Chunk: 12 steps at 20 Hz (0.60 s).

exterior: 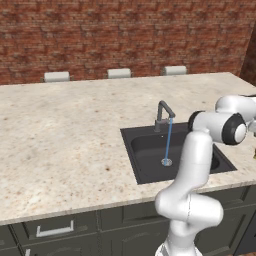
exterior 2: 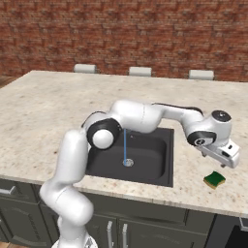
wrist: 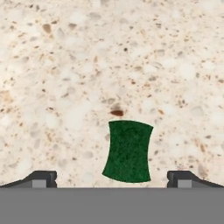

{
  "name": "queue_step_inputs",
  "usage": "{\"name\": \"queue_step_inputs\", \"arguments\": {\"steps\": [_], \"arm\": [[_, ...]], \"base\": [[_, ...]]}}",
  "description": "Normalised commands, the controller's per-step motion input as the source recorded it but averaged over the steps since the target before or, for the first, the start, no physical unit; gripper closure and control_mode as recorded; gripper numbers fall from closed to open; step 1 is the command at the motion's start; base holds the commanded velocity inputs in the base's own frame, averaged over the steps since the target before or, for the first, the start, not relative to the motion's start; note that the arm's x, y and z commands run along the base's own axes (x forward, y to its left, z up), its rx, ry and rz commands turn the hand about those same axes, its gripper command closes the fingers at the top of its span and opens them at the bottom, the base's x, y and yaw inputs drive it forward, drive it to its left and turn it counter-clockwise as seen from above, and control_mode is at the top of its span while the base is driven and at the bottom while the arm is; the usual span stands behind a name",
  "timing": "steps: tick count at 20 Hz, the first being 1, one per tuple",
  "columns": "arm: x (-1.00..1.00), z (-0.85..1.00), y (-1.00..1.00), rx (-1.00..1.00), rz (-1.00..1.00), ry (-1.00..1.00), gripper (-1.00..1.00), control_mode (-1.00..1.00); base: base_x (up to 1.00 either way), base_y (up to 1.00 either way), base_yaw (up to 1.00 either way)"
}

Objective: Soak the sponge with water for a few seconds and then drop it inside the sink.

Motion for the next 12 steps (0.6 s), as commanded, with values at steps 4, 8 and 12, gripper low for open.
{"name": "queue_step_inputs", "arguments": {"steps": [4,8,12], "arm": [[-0.05,-0.14,-0.23,0.01,0.0,0.02,-1.0,-1.0],[0.0,-0.23,-0.04,0.01,0.0,0.01,-1.0,-1.0],[0.0,-0.26,0.0,0.0,0.0,0.0,-1.0,-1.0]], "base": [[0.0,0.0,0.0],[0.0,0.0,0.0],[0.0,0.0,0.0]]}}
